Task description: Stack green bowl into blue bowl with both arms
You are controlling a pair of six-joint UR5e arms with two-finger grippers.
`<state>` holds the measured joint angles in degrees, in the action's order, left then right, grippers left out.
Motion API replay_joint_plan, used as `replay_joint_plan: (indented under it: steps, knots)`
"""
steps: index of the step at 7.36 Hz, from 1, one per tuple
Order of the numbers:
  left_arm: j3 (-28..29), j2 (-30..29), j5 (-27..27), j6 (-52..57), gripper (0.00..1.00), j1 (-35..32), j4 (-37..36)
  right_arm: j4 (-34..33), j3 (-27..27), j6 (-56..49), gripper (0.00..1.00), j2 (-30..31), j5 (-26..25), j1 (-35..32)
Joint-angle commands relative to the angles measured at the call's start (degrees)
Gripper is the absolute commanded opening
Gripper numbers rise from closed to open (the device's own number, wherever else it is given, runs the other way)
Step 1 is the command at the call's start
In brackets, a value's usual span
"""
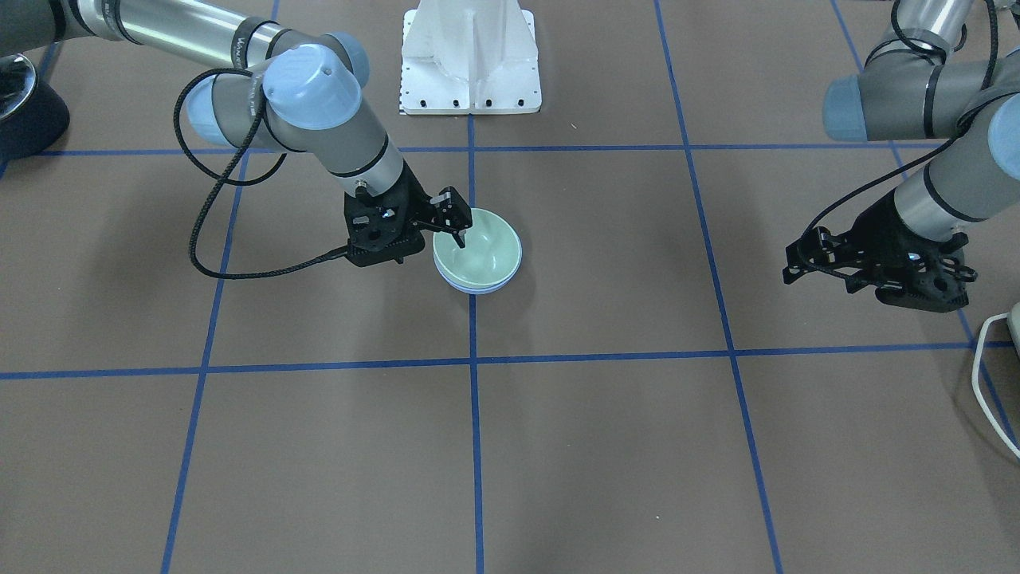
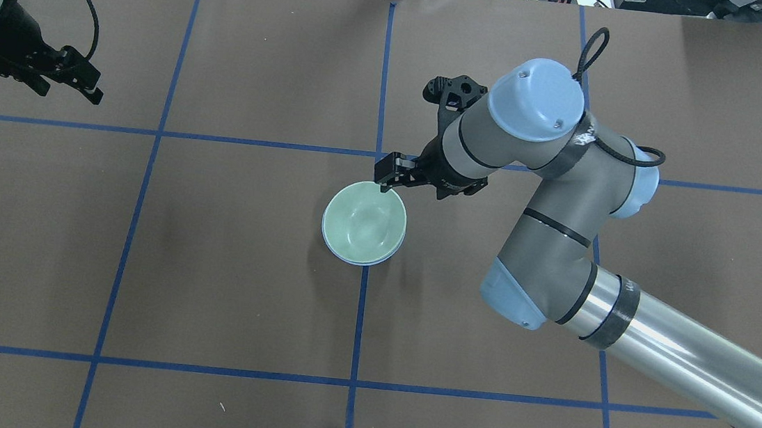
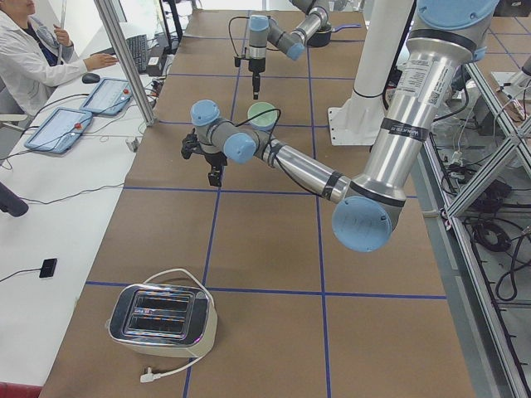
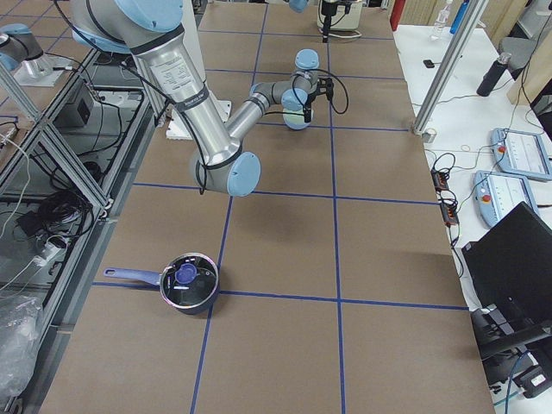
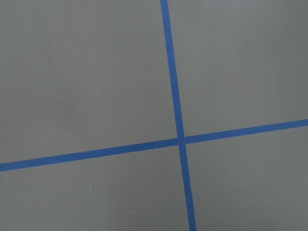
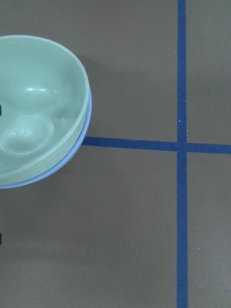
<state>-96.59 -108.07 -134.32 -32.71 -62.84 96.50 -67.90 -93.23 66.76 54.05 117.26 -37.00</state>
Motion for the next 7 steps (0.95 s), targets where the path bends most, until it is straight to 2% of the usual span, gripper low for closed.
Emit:
replay_joint_plan:
  steps: [1,4,5,6,7]
  knots:
    - [0.2,0.0,0.1,0.1,0.96,-0.4,-0.1,10.5,-1.2,0.1,1.0,3.9,0.1,-3.4]
    - [3.2,0.5,0.0,12.5,0.96,-8.1,-0.8,8.4,-2.7,-2.0,1.0,11.6,5.6,-13.8]
    - [4.3,1.8,-0.2,17.5,0.98,-11.0,-0.8,3.3,-5.4,-6.9,1.0,14.4,4.7,-14.7]
    - [4.6,3.4,-0.3,20.2,0.98,-13.3,-1.4,-0.3,-9.9,-10.7,1.0,19.7,1.7,-14.8]
    - [4.5,3.7,-0.3,23.0,0.98,-14.3,-4.7,-2.2,-12.8,-12.0,1.0,24.0,-0.4,-14.9]
